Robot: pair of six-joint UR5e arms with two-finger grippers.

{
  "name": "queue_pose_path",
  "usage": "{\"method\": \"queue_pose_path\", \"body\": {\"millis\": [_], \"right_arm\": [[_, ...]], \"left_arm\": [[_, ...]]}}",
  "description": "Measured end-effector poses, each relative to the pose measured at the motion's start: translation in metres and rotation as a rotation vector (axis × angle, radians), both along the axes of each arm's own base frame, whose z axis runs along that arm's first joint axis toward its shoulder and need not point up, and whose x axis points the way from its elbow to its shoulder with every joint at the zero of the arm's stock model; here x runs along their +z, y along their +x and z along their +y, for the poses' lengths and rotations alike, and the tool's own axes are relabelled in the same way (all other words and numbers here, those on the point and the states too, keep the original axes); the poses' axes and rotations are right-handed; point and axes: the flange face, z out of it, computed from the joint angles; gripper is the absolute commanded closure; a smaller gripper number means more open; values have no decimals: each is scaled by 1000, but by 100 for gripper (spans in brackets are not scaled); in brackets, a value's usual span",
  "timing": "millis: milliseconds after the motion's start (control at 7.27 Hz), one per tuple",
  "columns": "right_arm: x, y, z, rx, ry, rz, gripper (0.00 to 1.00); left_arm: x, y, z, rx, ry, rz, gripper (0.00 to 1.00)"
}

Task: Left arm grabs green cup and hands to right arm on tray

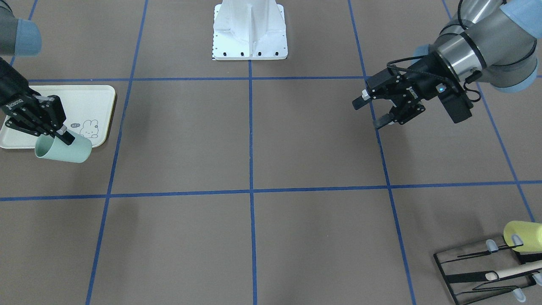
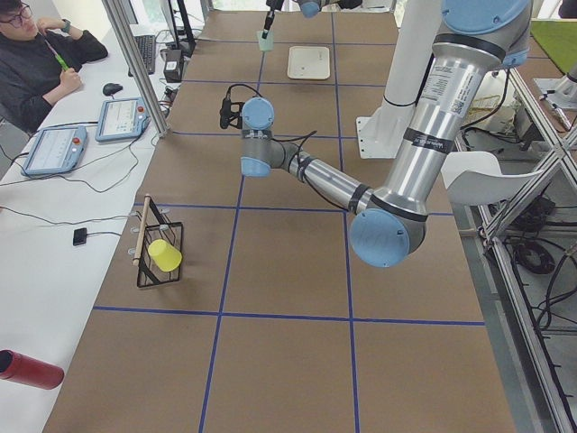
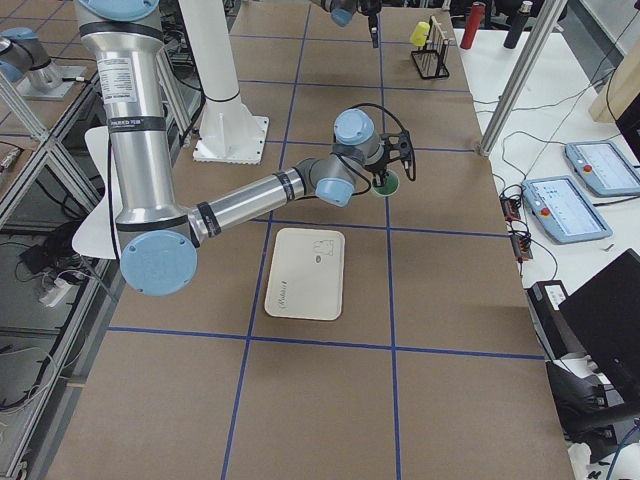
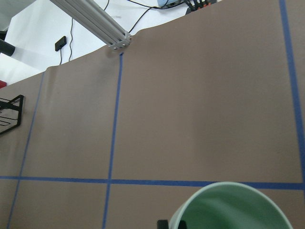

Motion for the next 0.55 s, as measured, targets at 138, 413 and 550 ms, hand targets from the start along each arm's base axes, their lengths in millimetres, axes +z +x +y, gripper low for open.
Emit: {"method": "queue_pose_path", "body": {"millis": [138, 413, 550], "right_arm": [[30, 11, 13, -12, 22, 62, 100], [79, 28, 39, -45, 68, 176, 100], [96, 30, 50, -63, 89, 224, 100]], "left_arm": [[38, -24, -2, -31, 51, -89, 0], [113, -71, 3, -57, 139, -267, 0], [142, -94, 3, -52, 187, -362, 0]]}}
